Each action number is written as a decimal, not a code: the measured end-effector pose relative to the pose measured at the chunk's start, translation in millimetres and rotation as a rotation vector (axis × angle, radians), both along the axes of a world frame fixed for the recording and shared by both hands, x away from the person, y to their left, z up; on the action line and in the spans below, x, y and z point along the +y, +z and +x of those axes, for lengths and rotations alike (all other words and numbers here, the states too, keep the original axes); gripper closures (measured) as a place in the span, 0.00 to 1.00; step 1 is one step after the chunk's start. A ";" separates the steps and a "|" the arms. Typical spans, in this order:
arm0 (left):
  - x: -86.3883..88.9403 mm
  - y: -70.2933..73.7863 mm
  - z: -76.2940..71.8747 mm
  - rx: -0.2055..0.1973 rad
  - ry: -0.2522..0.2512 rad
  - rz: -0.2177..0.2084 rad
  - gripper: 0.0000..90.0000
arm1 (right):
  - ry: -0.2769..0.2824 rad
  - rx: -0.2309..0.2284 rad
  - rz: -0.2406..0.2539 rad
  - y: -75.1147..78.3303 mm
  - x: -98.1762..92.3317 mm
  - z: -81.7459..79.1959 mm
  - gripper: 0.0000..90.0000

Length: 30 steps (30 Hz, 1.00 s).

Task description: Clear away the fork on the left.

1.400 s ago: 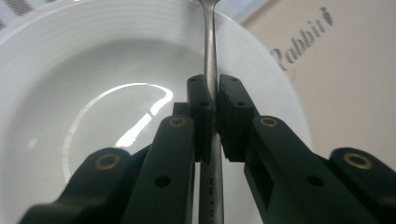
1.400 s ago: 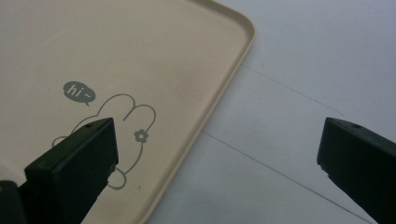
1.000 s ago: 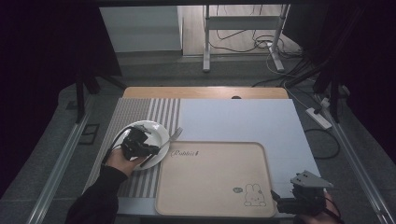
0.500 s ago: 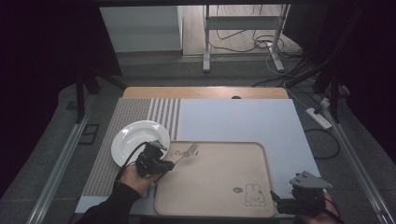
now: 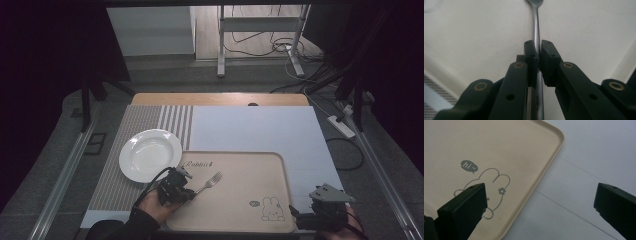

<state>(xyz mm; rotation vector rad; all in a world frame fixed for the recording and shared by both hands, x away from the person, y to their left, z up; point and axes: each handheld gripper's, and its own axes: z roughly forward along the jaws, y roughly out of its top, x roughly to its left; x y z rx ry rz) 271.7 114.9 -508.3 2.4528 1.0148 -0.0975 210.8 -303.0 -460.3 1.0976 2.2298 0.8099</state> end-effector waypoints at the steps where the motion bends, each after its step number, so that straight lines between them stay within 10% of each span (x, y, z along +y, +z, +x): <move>1: -0.4 -1.3 -0.7 0.006 -0.008 0.002 0.91 | 0.000 0.001 0.001 0.0 -0.1 0.0 0.00; 7: -3.9 10.7 2.7 -0.057 -0.025 -0.049 0.91 | 0.003 0.006 -0.005 -0.1 0.5 0.2 0.00; 12: -17.1 10.3 9.8 -0.031 -0.087 -0.075 0.99 | 0.004 0.006 -0.009 -0.3 1.2 0.1 0.00; 17: -30.2 0.0 18.1 -0.038 -0.115 -0.009 0.99 | 0.006 0.007 -0.009 -0.4 1.1 0.2 0.00; 30: 0.6 0.1 31.0 -0.029 -0.024 0.025 0.99 | 0.012 0.005 -0.014 -0.6 1.7 0.0 0.00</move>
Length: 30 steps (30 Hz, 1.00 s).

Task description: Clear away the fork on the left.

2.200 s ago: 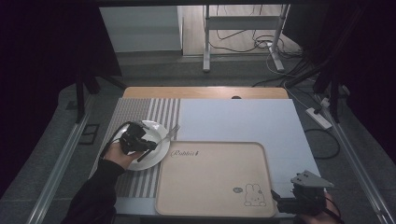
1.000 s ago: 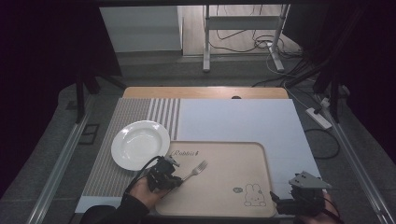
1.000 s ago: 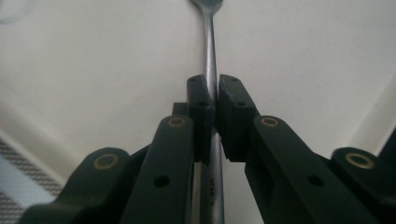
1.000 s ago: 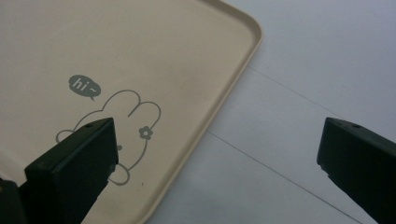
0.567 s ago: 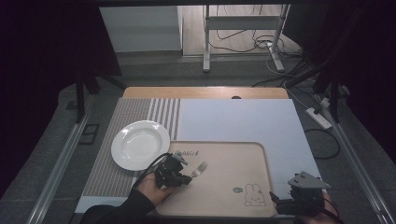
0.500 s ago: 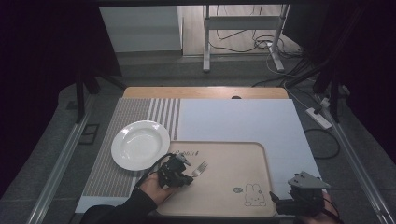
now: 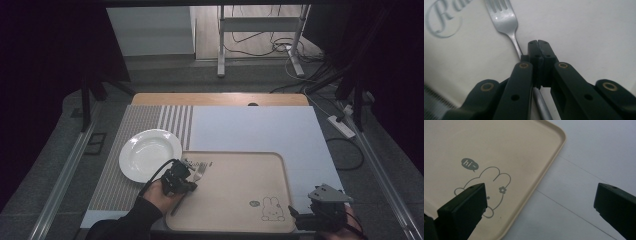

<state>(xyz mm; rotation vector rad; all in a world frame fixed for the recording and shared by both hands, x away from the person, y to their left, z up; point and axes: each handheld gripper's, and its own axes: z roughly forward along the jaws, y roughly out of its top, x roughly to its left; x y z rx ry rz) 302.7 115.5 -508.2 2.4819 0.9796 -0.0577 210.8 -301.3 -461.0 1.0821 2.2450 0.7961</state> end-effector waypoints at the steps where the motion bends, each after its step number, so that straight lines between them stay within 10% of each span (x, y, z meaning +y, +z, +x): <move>1: 2.2 -0.1 0.8 0.002 0.004 -0.002 0.99 | 0.000 0.000 0.000 0.0 0.0 0.0 0.00; 21: 34.2 1.1 11.5 0.000 0.108 0.018 0.99 | 0.012 0.003 -0.011 -0.4 1.3 -0.3 0.00; 30: 35.4 4.6 11.0 -0.003 0.087 -0.036 0.95 | 0.011 0.003 -0.010 -0.3 1.2 -0.2 0.00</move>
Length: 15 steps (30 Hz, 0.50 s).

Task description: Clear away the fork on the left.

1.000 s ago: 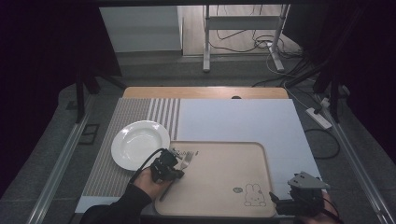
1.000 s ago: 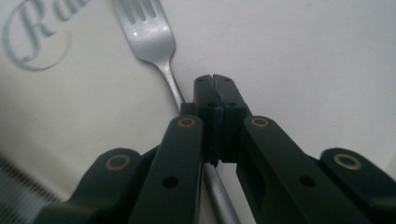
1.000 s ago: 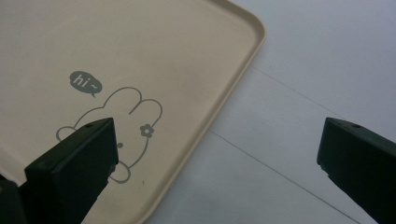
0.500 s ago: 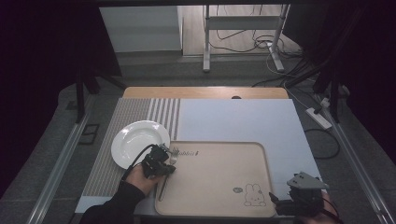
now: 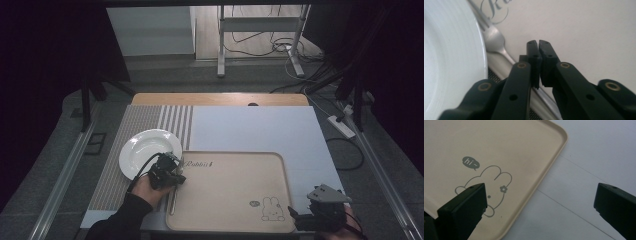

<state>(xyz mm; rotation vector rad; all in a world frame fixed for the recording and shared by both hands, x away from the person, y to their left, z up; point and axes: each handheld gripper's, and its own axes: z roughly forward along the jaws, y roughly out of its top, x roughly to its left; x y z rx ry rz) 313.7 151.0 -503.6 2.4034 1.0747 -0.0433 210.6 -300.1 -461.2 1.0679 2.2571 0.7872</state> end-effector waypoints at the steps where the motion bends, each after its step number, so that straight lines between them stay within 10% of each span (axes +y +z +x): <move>1: -0.4 0.7 -0.6 -0.005 0.005 -0.011 0.95 | 0.000 0.000 0.000 0.0 0.0 0.0 0.00; 15: 3.9 9.9 -9.0 -0.108 -0.041 -0.085 0.60 | -0.002 -0.001 0.002 0.2 -0.2 0.0 0.00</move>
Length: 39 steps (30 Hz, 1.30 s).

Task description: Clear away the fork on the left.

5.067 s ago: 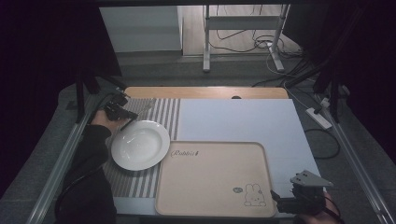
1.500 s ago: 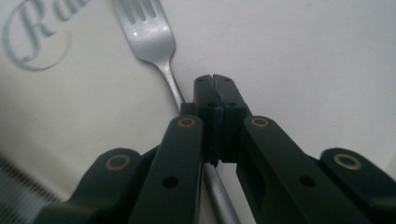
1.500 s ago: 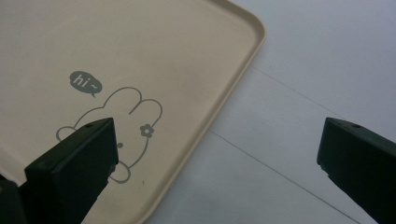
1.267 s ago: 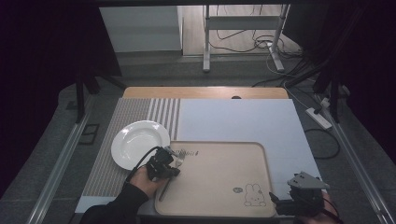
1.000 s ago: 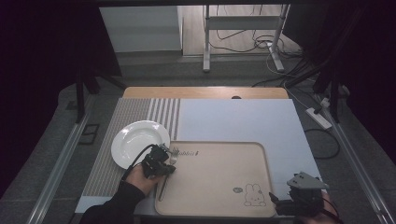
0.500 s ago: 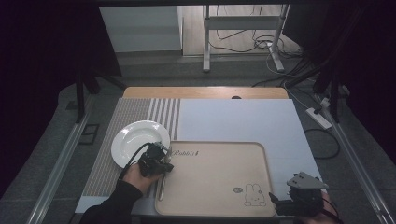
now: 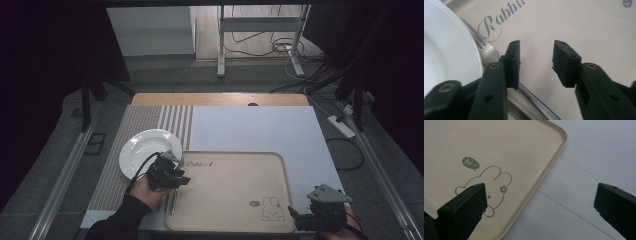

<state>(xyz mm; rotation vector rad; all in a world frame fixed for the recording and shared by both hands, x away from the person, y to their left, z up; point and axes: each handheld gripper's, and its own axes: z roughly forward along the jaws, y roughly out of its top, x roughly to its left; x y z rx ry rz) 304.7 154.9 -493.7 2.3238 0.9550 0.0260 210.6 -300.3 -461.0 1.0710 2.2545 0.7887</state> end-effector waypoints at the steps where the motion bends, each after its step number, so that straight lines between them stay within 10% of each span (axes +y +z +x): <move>1: 2.3 1.2 -1.2 -0.025 0.000 -0.001 0.57 | 0.000 0.000 0.002 0.0 -0.1 0.0 0.00; 14: 23.8 6.5 -5.7 -0.071 0.055 -0.087 0.27 | -0.007 0.002 0.011 0.3 -1.2 0.3 0.00; 39: 42.4 7.5 -17.7 -0.090 0.061 -0.093 0.00 | -0.008 0.005 0.016 0.2 -1.6 0.7 0.00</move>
